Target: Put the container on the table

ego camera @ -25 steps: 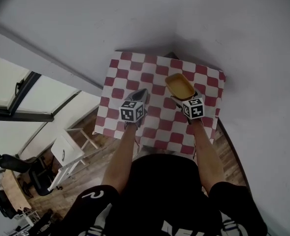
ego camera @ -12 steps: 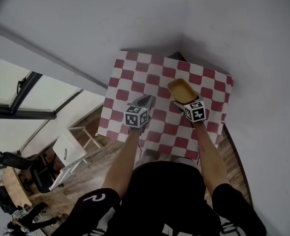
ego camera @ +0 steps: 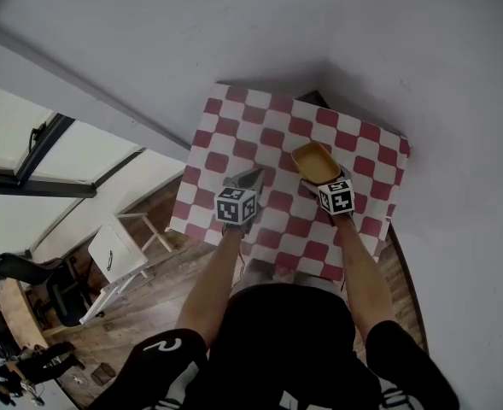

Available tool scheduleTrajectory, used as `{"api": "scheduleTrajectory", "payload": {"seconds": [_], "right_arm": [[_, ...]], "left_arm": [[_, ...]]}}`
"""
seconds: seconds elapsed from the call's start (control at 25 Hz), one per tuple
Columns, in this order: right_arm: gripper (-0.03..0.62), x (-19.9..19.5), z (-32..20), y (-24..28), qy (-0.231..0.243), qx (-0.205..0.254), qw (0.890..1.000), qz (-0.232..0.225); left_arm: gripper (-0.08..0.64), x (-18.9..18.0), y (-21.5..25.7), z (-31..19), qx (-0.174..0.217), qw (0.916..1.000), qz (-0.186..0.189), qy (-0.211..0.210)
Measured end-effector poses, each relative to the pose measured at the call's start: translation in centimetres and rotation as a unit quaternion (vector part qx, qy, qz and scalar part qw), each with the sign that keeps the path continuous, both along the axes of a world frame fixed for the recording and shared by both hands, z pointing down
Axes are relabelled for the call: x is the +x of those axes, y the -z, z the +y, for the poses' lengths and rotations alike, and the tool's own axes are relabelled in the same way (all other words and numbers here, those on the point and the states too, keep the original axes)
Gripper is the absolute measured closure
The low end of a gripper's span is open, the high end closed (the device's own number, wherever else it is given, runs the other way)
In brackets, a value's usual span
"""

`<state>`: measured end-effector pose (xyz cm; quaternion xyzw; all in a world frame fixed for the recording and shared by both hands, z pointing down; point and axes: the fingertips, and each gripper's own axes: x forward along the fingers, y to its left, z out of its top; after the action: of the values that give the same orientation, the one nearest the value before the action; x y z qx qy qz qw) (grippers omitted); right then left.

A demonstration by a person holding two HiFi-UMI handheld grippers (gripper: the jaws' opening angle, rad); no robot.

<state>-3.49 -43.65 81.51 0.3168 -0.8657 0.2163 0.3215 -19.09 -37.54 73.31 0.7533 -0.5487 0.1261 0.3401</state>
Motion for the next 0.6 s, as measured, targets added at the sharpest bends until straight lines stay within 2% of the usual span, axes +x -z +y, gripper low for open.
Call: {"api": "scheduleTrajectory", "payload": {"seconds": [0.32,0.6], "right_arm": [[0.032,0.0,0.8,-1.2,-0.009,-0.018,1.000,0.020],[0.031,1.0,1.0,-1.8,-0.040,-0.029,0.999,0.015]], "left_arm": [[0.535,0.1,-0.5,0.5,-0.007,0.9999,0.007,-0.001],[0.535,0.1,-0.5,0.6,-0.005,0.9999,0.008,-0.004]]}}
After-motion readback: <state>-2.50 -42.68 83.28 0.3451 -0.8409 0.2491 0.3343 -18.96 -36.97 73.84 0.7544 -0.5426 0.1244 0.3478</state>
